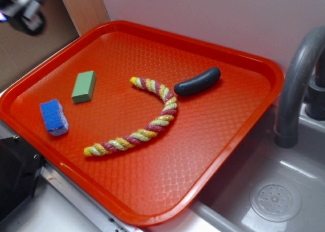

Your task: Grab the plastic pickle.

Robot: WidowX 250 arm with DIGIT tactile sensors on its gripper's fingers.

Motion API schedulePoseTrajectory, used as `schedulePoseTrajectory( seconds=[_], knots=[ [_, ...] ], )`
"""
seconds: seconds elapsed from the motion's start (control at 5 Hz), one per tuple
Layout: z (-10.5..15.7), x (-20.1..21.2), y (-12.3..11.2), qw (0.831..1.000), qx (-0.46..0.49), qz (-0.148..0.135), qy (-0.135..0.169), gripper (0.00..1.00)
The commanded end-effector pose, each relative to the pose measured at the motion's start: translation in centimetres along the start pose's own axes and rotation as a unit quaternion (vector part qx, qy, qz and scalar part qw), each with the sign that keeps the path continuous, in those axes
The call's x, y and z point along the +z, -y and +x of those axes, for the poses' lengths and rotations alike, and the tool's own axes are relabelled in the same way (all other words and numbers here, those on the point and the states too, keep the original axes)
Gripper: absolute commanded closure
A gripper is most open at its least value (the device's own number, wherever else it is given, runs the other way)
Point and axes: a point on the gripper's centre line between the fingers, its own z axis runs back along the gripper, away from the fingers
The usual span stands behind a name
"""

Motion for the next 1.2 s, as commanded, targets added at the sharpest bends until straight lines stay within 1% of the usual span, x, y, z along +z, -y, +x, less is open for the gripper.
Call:
schedulePoseTrajectory(
  seconds=[0.0, 0.2, 0.4, 0.6, 0.8, 1.0],
  knots=[
    [5.2, -5.3, 3.9, 0.994, -0.074, -0.026, 0.072, 0.00],
    [8.7, -7.8, 6.7, 0.991, -0.098, -0.051, 0.072, 0.00],
    [10.3, -10.4, 9.4, 0.989, -0.129, -0.057, 0.054, 0.00],
    [11.0, -11.9, 11.7, 0.984, -0.152, -0.077, 0.044, 0.00],
    [8.9, -13.5, 15.8, 0.979, -0.185, -0.088, 0.020, 0.00],
    [8.5, -14.9, 16.0, 0.979, -0.192, -0.074, 0.006, 0.00]
  ],
)
